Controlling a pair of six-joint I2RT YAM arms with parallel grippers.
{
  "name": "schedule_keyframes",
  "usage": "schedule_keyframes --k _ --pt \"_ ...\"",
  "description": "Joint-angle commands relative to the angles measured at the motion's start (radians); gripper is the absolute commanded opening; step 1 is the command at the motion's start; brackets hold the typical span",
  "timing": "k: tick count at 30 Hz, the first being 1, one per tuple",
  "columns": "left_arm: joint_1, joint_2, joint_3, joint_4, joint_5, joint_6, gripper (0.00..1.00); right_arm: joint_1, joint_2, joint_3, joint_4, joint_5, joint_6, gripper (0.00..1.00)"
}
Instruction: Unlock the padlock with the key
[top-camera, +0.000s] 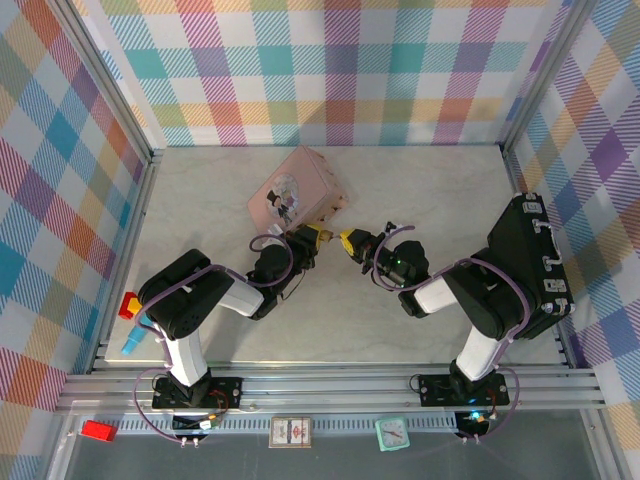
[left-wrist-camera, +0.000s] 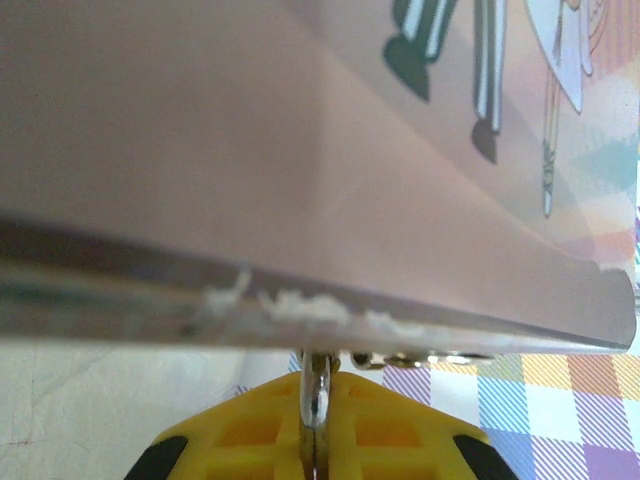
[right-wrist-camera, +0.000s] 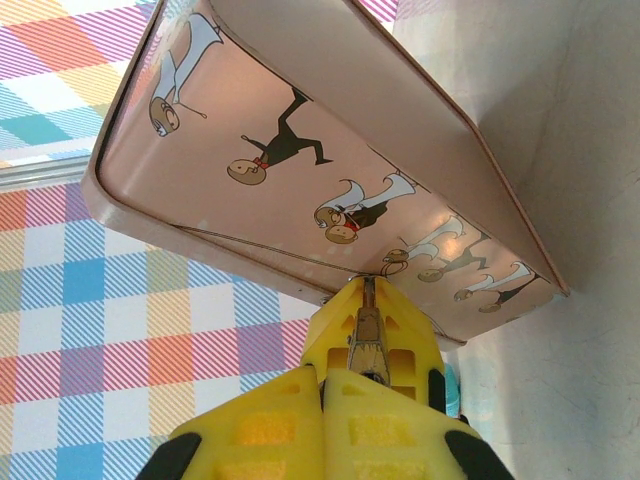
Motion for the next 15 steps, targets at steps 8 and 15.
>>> schedule_keyframes --k 8,15 --pt "-0.031 -0.013 0.020 0.030 -0.013 -0.066 0.00 0.004 0.001 0.022 0.036 0.010 0.009 0.00" --pt "-0.031 -0.018 0.017 0.028 -0.014 -0.064 0.00 0.004 0.000 0.020 0.036 0.014 0.004 0.00"
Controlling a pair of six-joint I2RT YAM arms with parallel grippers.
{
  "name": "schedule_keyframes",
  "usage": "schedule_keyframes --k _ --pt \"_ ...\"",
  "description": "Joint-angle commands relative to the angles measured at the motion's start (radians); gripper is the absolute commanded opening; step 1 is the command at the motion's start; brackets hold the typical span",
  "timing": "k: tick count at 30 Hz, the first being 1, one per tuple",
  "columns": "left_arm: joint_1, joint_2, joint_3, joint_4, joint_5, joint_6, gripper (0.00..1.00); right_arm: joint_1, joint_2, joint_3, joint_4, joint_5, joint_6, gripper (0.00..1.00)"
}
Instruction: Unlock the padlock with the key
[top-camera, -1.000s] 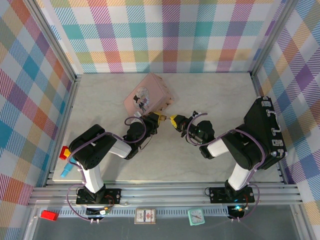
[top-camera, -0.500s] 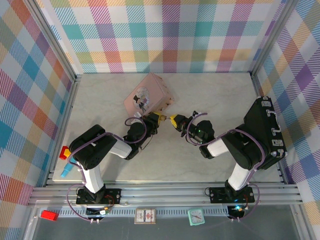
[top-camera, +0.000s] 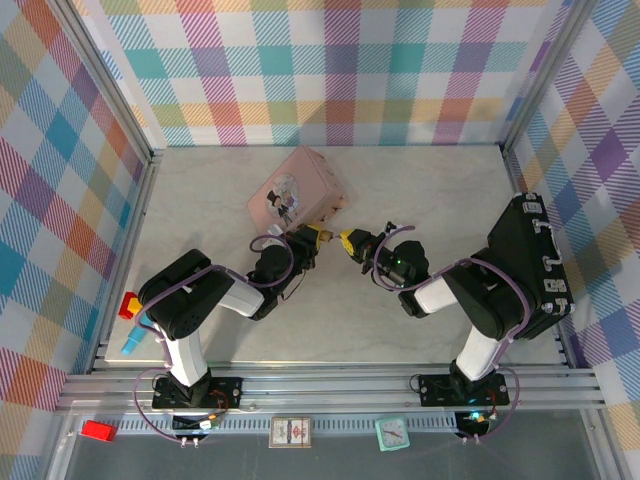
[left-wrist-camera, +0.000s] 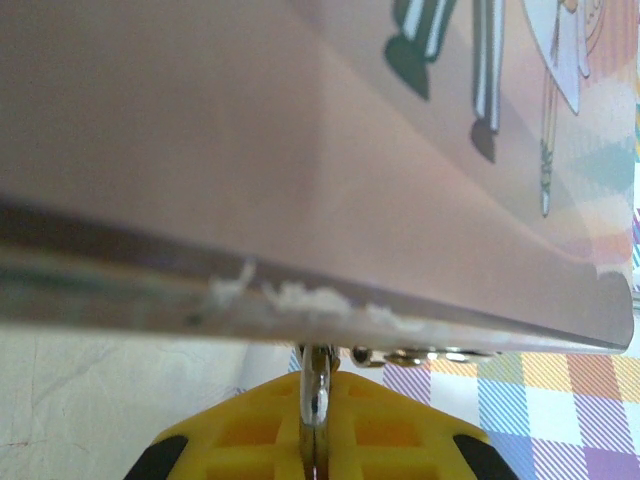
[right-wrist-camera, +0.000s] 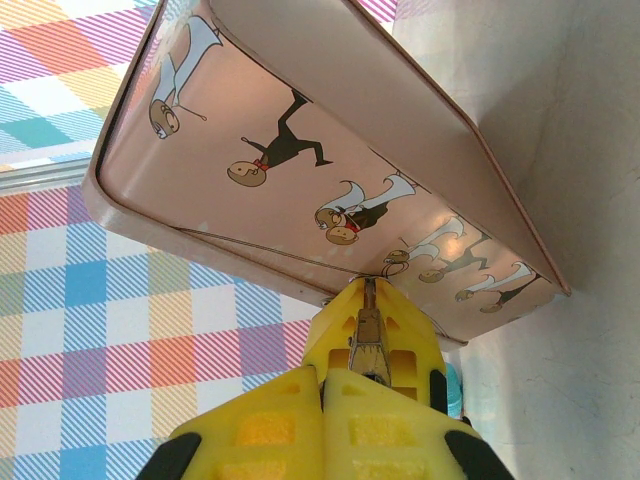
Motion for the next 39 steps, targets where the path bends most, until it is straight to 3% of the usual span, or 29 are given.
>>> schedule_keyframes --k 1,39 --pt "-0.030 -0.016 0.015 0.029 -0.005 -0.063 0.00 0.004 0.000 0.020 0.036 0.013 -0.003 0.00" --pt "-0.029 -0.003 0.030 0.025 -0.007 -0.069 0.00 0.003 -0.018 0.017 0.036 0.018 0.011 0.00"
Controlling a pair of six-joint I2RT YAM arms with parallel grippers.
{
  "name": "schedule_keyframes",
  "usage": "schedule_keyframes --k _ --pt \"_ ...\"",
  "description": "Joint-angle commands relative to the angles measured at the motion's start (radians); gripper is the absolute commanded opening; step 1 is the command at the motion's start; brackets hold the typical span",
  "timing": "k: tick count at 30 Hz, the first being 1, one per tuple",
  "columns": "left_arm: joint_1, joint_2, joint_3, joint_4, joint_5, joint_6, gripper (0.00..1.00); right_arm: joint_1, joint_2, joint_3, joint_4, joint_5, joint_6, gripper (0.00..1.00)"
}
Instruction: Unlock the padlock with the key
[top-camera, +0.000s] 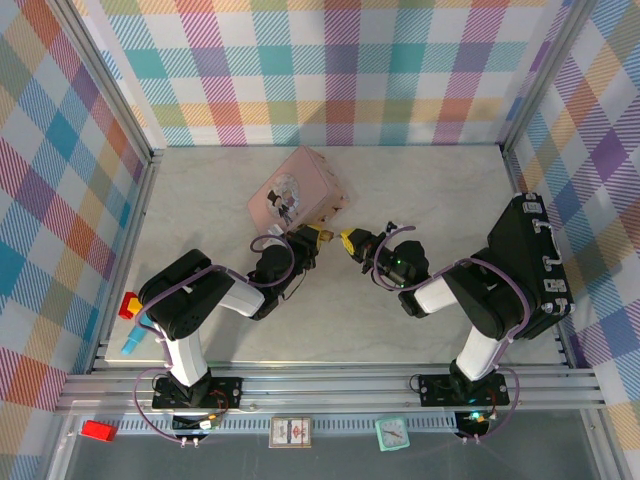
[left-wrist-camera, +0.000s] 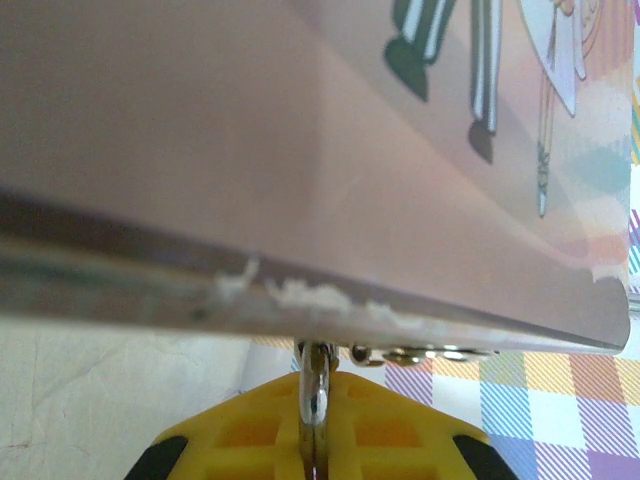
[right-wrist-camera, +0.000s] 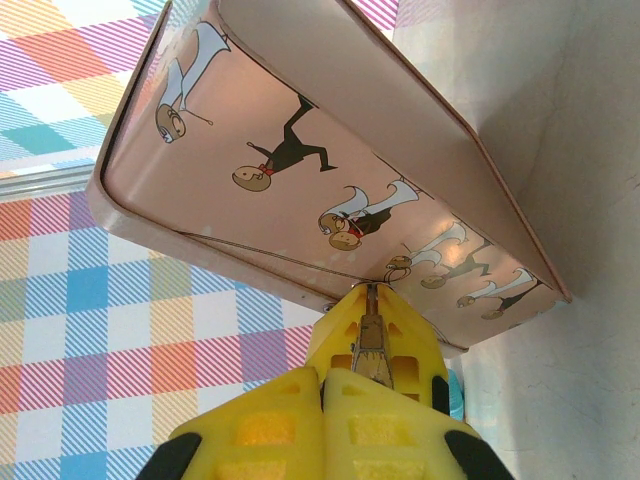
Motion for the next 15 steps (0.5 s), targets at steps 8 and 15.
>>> schedule_keyframes --k 8,15 --pt "-0.024 -0.002 0.030 0.034 -0.004 -0.071 0.00 0.007 -0.030 0.005 0.037 0.011 0.008 0.00" --pt "-0.035 -0.006 0.040 0.034 -0.005 -0.071 0.00 0.019 -0.004 0.020 0.037 0.014 0.022 0.00"
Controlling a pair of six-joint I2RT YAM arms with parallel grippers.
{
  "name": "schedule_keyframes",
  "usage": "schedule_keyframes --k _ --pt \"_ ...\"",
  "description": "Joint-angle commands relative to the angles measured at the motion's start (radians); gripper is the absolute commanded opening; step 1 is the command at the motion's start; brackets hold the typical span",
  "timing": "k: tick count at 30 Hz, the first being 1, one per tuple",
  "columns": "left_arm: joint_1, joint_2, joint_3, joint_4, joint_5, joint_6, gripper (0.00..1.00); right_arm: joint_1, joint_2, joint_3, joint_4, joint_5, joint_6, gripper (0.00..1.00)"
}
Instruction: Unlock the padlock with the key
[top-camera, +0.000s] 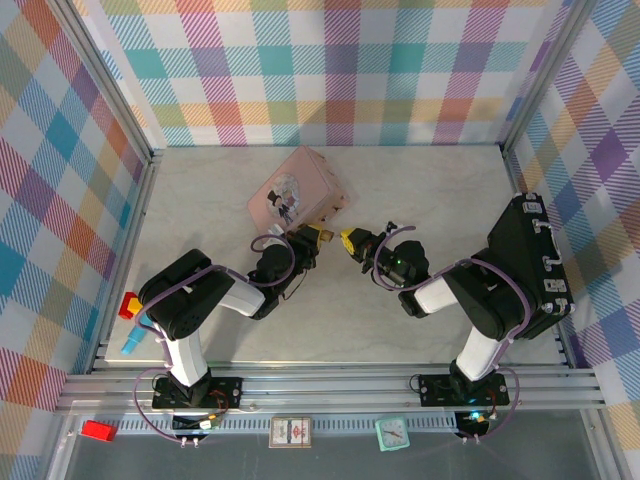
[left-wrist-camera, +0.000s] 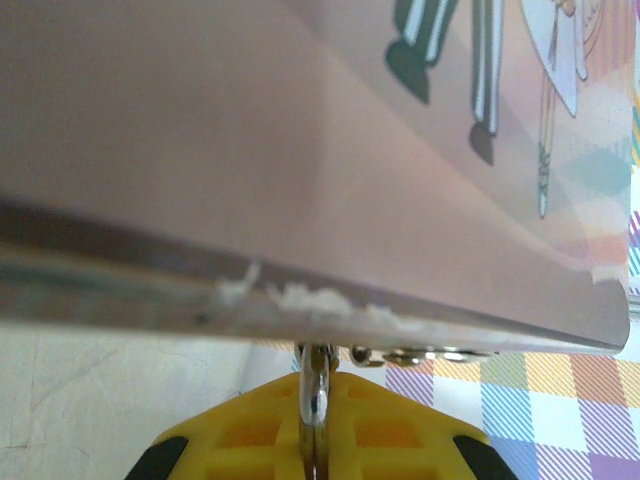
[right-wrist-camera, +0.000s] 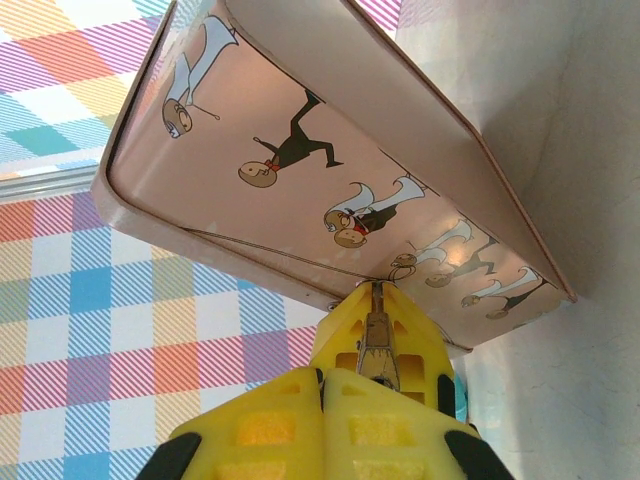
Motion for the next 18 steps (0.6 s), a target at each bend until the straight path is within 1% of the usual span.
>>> schedule_keyframes --k 1,12,18 --pt "-0.037 -0.008 0.036 0.044 -0.006 -0.067 0.00 0.020 0.003 0.023 0.037 0.011 0.016 0.00" --pt "-0.059 -0.038 0.028 0.062 -0.048 -0.062 0.00 0.039 0.023 0.000 0.037 0.067 0.029 0.00" --pt "-0.062 -0.049 0.035 0.061 -0.071 -0.060 0.00 0.094 0.051 -0.013 0.037 0.115 0.047 0.00"
